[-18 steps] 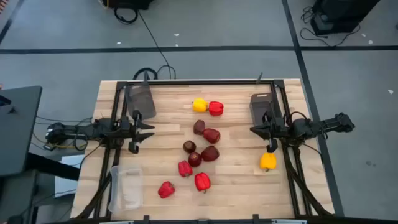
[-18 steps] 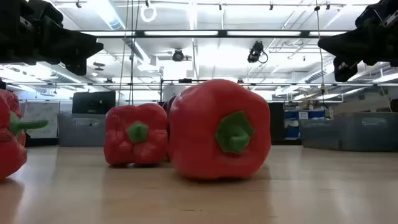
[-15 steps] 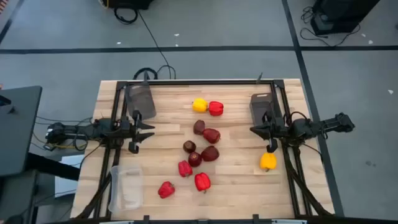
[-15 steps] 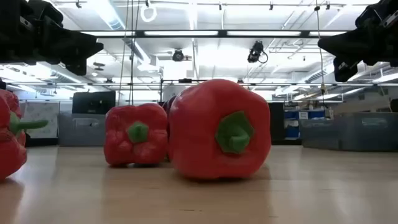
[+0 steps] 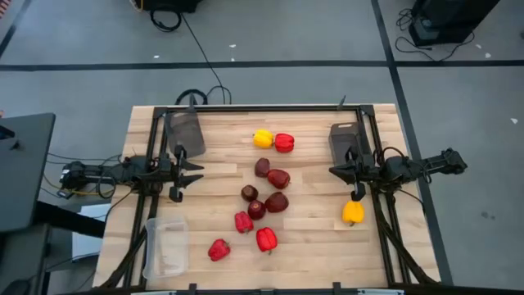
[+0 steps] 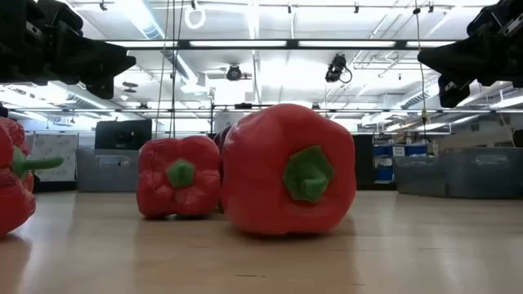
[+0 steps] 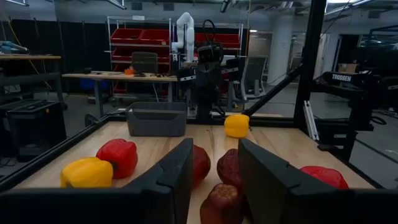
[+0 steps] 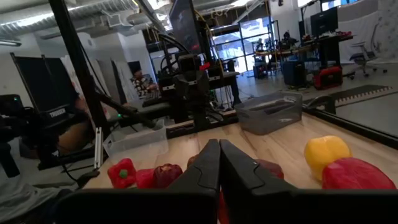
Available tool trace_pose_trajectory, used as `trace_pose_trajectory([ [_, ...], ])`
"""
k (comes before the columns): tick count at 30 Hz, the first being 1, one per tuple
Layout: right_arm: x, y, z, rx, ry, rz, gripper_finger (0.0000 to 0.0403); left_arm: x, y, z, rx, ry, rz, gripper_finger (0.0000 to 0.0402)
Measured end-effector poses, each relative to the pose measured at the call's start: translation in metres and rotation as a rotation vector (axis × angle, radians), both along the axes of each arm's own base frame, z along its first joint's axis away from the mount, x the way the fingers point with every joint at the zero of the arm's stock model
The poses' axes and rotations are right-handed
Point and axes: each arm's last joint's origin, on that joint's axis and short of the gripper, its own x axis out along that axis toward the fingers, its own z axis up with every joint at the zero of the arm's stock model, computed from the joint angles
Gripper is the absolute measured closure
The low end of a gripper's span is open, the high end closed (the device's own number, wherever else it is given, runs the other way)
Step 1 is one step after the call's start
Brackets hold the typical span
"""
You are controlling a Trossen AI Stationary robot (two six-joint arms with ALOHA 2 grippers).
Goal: Sort produce into baskets
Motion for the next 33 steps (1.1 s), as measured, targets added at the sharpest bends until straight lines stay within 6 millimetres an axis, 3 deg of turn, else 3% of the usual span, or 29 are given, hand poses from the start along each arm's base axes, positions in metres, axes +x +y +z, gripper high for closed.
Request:
trace_pose_trajectory([
  [25, 0.0, -0.0006, 0.0, -0.031, 0.004, -0.021, 0.0386, 0.0, 0.0, 0.0, -0.001, 0.0, -0.001, 0.0271],
  [33, -0.0006, -0.0034, 0.0025, -0.061, -0.014, -0.116, 0.0386, 0.0, 0.0, 0.0001, -0.156, -0.005, -0.019, 0.0271],
])
